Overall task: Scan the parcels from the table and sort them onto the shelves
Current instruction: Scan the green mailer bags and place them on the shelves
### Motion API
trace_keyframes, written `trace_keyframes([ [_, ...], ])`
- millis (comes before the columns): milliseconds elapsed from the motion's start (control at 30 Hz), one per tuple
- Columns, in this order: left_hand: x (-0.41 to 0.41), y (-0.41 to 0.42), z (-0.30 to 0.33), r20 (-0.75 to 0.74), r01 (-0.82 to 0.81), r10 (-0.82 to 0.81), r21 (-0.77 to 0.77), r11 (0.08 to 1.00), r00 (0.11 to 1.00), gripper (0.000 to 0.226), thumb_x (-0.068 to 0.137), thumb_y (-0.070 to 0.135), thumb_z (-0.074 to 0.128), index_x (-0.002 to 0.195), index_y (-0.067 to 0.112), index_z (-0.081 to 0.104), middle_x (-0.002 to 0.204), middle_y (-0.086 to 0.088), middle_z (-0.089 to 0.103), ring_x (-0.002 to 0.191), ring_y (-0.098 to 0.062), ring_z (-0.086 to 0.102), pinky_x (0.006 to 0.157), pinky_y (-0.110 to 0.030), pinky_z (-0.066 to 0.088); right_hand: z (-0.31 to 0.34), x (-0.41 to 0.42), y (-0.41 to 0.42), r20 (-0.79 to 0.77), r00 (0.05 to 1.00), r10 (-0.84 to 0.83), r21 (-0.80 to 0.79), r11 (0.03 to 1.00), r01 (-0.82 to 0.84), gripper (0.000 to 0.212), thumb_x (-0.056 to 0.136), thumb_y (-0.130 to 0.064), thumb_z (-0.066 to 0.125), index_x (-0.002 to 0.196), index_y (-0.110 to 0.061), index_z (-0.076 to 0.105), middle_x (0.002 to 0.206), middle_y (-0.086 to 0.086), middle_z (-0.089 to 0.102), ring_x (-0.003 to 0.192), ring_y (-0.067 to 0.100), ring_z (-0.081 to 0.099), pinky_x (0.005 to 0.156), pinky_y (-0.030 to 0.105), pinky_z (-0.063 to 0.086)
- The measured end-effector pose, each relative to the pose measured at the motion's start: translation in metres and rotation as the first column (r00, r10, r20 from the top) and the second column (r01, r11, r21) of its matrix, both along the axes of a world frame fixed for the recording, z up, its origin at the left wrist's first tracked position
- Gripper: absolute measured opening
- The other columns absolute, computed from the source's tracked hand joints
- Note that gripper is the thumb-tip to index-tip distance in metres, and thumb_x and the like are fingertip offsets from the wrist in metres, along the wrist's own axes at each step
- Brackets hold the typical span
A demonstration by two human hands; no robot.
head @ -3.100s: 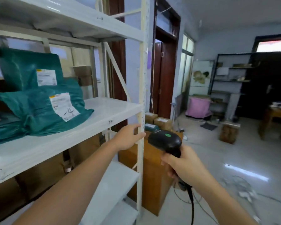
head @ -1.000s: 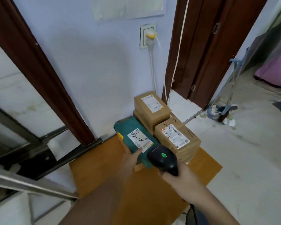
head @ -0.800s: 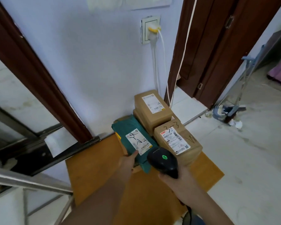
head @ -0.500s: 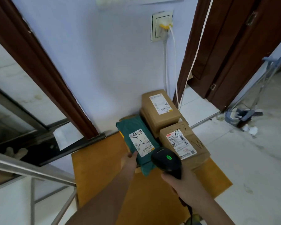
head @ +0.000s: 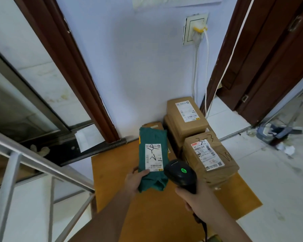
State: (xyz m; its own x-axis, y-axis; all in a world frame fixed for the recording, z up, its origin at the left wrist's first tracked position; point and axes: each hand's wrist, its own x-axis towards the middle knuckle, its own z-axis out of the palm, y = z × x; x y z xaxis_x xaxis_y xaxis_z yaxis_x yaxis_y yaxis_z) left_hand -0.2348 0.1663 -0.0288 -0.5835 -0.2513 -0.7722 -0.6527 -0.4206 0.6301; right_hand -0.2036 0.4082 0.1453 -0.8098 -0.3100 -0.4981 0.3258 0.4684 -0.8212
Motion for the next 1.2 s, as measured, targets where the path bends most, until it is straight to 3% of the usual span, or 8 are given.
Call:
trace_keyframes([
  [167, 0.003, -0.019, 0.026, -0.067, -0.122, 0.132, 0.132, 0.984, 0.989, 0.039, 0.087, 0.014, 0.079, 0.123, 0.004, 0.068, 0.105, -0.017, 0.078, 0.100, -0.035, 0.072, 0.088, -0.046, 0.060, -0.002, 0.009, 0.002, 0.021, 1.000, 0.014, -0.009, 1.000, -0.013, 0.020, 0.093, -0.025, 0.067, 0.081, -0.013, 0.056, 0.052, -0.004, 0.049, 0.045, 0.007, 0.049, 0.052, 0.017, 0.045],
  [233, 0.006, -0.027, 0.036, -0.073, -0.197, 0.222, 0.260, 0.945, 0.972, 0.036, 0.091, 0.024, 0.075, 0.122, 0.006, 0.070, 0.112, -0.019, 0.077, 0.110, -0.037, 0.070, 0.099, -0.051, 0.055, -0.003, 0.011, 0.002, 0.031, 1.000, 0.007, -0.011, 1.000, -0.006, 0.017, 0.093, -0.025, 0.067, 0.085, -0.013, 0.058, 0.054, -0.003, 0.050, 0.046, 0.006, 0.050, 0.053, 0.016, 0.046],
  [333, 0.010, -0.029, 0.041, -0.091, -0.247, 0.303, 0.386, 0.889, 0.948, 0.038, 0.097, 0.035, 0.069, 0.125, 0.010, 0.071, 0.120, -0.019, 0.076, 0.118, -0.040, 0.067, 0.096, -0.055, 0.055, -0.005, 0.011, 0.002, 0.034, 0.999, -0.004, -0.012, 1.000, 0.004, 0.016, 0.093, -0.026, 0.068, 0.086, -0.015, 0.059, 0.054, -0.006, 0.052, 0.047, 0.005, 0.052, 0.054, 0.017, 0.048],
  [533, 0.010, -0.017, 0.033, -0.055, -0.200, 0.223, 0.274, 0.941, 0.973, 0.080, 0.069, 0.003, 0.095, 0.136, 0.018, 0.055, 0.130, -0.019, 0.070, 0.117, -0.044, 0.068, 0.083, -0.064, 0.060, -0.003, 0.007, 0.001, 0.030, 0.999, -0.011, -0.028, 1.000, 0.012, 0.020, 0.093, -0.023, 0.067, 0.079, -0.014, 0.056, 0.050, -0.005, 0.050, 0.044, 0.007, 0.049, 0.052, 0.019, 0.044],
  [633, 0.004, -0.013, 0.030, -0.008, -0.185, 0.192, 0.233, 0.955, 0.981, 0.102, 0.049, 0.004, 0.103, 0.138, 0.012, 0.053, 0.125, -0.022, 0.072, 0.110, -0.043, 0.072, 0.078, -0.060, 0.062, -0.001, 0.004, -0.003, 0.018, 1.000, -0.016, -0.029, 0.999, 0.017, 0.022, 0.093, -0.024, 0.067, 0.078, -0.013, 0.056, 0.050, -0.005, 0.051, 0.044, 0.007, 0.049, 0.051, 0.017, 0.044],
  [800, -0.002, -0.018, 0.034, -0.003, -0.200, 0.200, 0.070, 0.977, 0.980, 0.055, 0.079, 0.012, 0.088, 0.128, 0.008, 0.063, 0.112, -0.018, 0.077, 0.101, -0.039, 0.076, 0.077, -0.050, 0.064, -0.001, 0.000, -0.011, 0.004, 1.000, -0.011, -0.057, 0.998, 0.011, 0.017, 0.093, -0.021, 0.067, 0.083, -0.013, 0.058, 0.052, -0.003, 0.050, 0.045, 0.009, 0.049, 0.050, 0.017, 0.044],
  [1000, 0.004, -0.043, 0.051, -0.041, -0.134, 0.138, 0.084, 0.987, 0.990, 0.026, 0.094, 0.025, 0.069, 0.117, 0.011, 0.068, 0.103, -0.014, 0.081, 0.093, -0.034, 0.075, 0.081, -0.046, 0.062, 0.000, -0.004, -0.013, 0.013, 1.000, 0.009, -0.079, 0.997, -0.008, 0.020, 0.093, -0.020, 0.067, 0.077, -0.014, 0.057, 0.050, -0.006, 0.049, 0.044, 0.007, 0.048, 0.050, 0.012, 0.044],
  [1200, -0.006, -0.053, 0.051, -0.009, -0.080, 0.081, 0.097, 0.992, 0.997, 0.028, 0.092, 0.031, 0.073, 0.110, 0.010, 0.072, 0.098, -0.016, 0.080, 0.085, -0.032, 0.075, 0.076, -0.042, 0.059, -0.003, -0.001, -0.012, 0.025, 0.999, 0.020, -0.106, 0.994, -0.017, 0.009, 0.095, -0.019, 0.066, 0.097, -0.017, 0.058, 0.059, 0.000, 0.050, 0.050, 0.011, 0.048, 0.053, 0.018, 0.046],
])
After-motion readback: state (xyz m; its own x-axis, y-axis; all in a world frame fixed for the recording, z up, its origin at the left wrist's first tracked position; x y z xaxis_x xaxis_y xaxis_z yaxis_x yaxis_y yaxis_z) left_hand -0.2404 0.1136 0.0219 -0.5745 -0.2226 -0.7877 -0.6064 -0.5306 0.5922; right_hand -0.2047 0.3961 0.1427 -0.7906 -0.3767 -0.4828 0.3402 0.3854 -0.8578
